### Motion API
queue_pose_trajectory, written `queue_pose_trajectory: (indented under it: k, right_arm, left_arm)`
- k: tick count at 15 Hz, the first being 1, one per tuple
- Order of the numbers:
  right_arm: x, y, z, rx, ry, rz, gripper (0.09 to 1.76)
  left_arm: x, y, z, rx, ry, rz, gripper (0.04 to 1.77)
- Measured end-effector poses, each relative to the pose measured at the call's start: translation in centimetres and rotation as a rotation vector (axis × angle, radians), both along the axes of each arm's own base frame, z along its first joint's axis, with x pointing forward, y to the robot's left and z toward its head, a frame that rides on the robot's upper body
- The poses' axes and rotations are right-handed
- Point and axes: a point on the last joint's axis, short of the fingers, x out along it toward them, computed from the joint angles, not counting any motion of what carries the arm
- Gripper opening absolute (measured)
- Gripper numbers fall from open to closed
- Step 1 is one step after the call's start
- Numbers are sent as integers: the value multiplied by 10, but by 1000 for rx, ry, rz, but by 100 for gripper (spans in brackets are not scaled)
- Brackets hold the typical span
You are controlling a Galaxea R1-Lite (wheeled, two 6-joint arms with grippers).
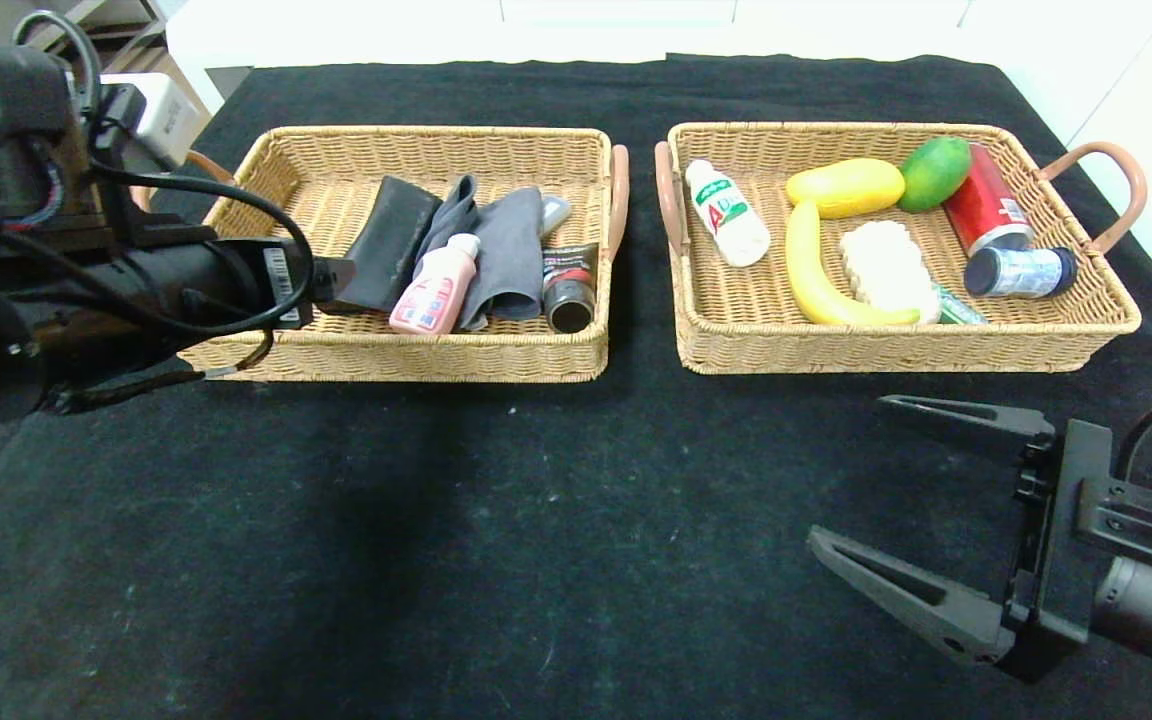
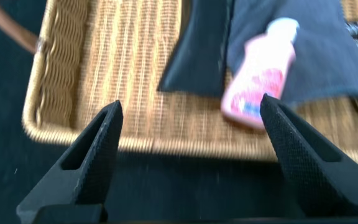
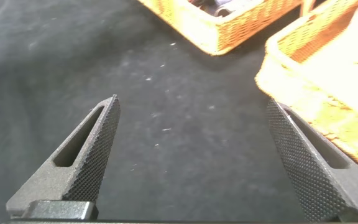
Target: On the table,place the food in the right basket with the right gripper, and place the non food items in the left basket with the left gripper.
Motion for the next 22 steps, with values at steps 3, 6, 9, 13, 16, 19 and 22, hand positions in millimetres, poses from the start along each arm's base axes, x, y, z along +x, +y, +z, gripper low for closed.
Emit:
queue_pose_trajectory:
  k: [3,6,9,13,16,19,22]
  right_arm:
    - [9,-14,9,26,-21,-65,171]
    - [18,-35,18,55,-33,-135,171]
    - [16,-58,31,87,-36,-240,171]
    - [-25,-79,37,74,89,-312,171]
    - [-71,-92,37,74,140,-411,171]
    - [-127,-105,31,70,165,-516,171]
    - [-186,-113,29,84,159,-623,171]
  left_arm:
    - [-37,10,-11,2,16,-41,164]
    - [-74,22,-14,-5,-1,-48,167]
    - [-113,34,-12,-9,-39,-60,168]
    - [-177,54,-19,11,-36,-92,169]
    - [-228,70,-26,43,-63,-132,170]
    - [-277,75,-37,112,-105,-209,170]
    - [-319,67,-38,134,-158,-223,170]
